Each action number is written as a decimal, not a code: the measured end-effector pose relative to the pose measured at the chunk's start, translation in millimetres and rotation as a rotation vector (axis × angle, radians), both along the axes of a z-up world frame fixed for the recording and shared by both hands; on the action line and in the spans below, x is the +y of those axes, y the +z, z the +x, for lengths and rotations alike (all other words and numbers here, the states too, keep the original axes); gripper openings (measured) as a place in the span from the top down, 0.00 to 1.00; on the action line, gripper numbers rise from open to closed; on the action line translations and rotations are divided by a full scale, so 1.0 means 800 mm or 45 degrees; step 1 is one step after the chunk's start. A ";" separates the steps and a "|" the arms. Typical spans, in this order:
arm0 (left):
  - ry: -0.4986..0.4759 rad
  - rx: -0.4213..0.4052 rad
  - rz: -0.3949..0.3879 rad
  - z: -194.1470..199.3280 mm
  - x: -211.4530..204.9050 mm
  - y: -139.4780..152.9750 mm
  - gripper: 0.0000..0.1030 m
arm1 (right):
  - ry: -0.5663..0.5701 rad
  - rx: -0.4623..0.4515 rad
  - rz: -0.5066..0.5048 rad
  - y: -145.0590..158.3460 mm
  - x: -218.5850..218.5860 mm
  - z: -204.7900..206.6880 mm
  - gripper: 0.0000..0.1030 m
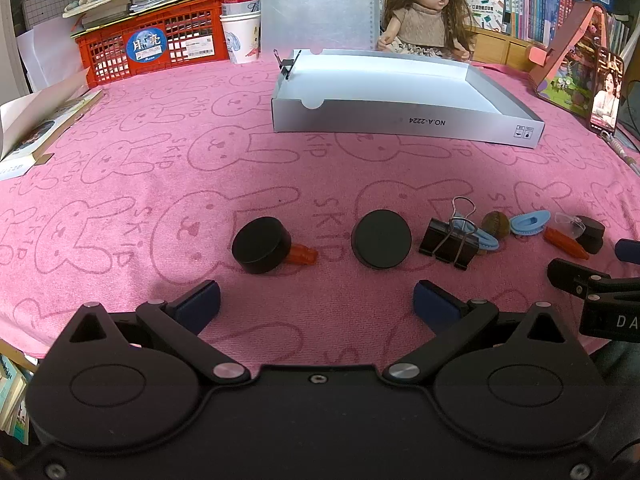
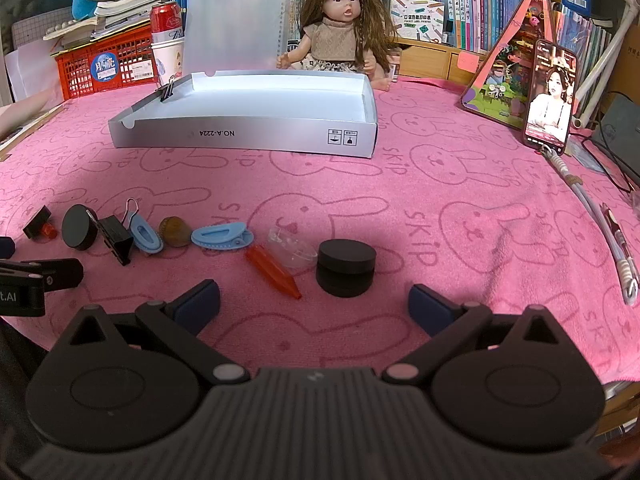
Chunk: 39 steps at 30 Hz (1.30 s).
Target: Organize rigid objects
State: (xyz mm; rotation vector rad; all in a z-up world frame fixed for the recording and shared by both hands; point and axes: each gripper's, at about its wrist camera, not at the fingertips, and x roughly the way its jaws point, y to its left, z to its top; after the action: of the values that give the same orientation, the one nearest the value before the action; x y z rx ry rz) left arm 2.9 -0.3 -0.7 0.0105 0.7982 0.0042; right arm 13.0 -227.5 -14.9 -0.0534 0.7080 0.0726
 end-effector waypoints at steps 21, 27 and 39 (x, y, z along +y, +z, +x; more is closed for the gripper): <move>0.000 0.003 0.000 -0.001 -0.001 0.000 0.00 | 0.000 -0.005 0.001 0.001 0.002 -0.002 0.00; 0.001 0.002 0.000 -0.001 -0.001 0.000 0.00 | -0.001 -0.003 0.000 0.001 0.000 -0.004 0.00; -0.004 -0.003 0.001 0.001 -0.003 -0.003 0.00 | -0.001 -0.002 0.003 0.000 0.000 -0.002 0.00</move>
State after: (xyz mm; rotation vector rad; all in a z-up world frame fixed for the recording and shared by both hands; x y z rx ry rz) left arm 3.6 -2.9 -3.3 0.0128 0.7960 0.0013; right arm 11.1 -227.3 -14.9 -0.0511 0.7060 0.0726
